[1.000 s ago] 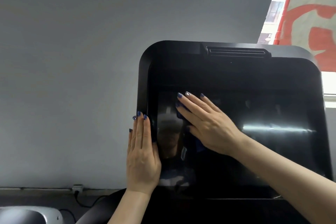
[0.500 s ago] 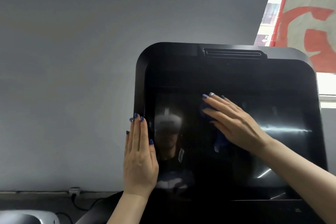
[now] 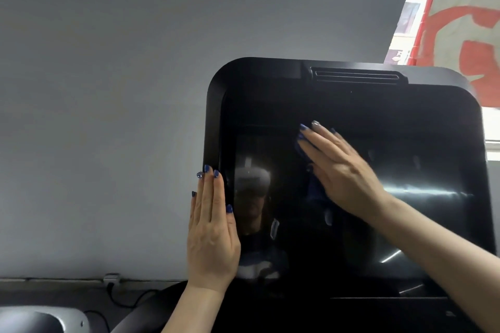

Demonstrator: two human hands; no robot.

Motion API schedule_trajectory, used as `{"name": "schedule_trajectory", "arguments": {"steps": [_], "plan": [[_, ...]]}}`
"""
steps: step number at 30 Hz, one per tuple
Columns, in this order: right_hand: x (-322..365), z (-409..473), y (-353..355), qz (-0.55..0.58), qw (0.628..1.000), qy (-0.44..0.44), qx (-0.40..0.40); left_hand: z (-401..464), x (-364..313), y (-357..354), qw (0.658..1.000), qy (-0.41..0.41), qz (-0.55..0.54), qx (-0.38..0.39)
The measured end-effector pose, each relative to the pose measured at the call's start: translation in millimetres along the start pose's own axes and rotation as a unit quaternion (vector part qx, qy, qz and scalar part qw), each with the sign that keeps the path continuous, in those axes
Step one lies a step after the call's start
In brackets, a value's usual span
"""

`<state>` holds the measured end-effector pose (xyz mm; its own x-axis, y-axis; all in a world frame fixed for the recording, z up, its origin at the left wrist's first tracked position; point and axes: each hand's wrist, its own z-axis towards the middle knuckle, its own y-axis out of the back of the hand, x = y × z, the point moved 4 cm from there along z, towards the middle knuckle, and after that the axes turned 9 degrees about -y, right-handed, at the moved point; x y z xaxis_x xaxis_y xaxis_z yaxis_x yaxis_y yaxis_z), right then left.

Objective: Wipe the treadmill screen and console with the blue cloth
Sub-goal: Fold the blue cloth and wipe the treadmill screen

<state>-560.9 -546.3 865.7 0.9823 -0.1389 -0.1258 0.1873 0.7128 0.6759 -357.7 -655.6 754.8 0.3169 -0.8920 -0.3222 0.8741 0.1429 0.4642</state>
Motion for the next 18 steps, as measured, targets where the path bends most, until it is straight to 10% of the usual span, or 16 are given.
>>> {"name": "schedule_trajectory", "arguments": {"steps": [18], "plan": [[-3,54,32,0.036,0.995,0.064,-0.074,2,-5,5,0.999,-0.006,0.032,0.017]]}}
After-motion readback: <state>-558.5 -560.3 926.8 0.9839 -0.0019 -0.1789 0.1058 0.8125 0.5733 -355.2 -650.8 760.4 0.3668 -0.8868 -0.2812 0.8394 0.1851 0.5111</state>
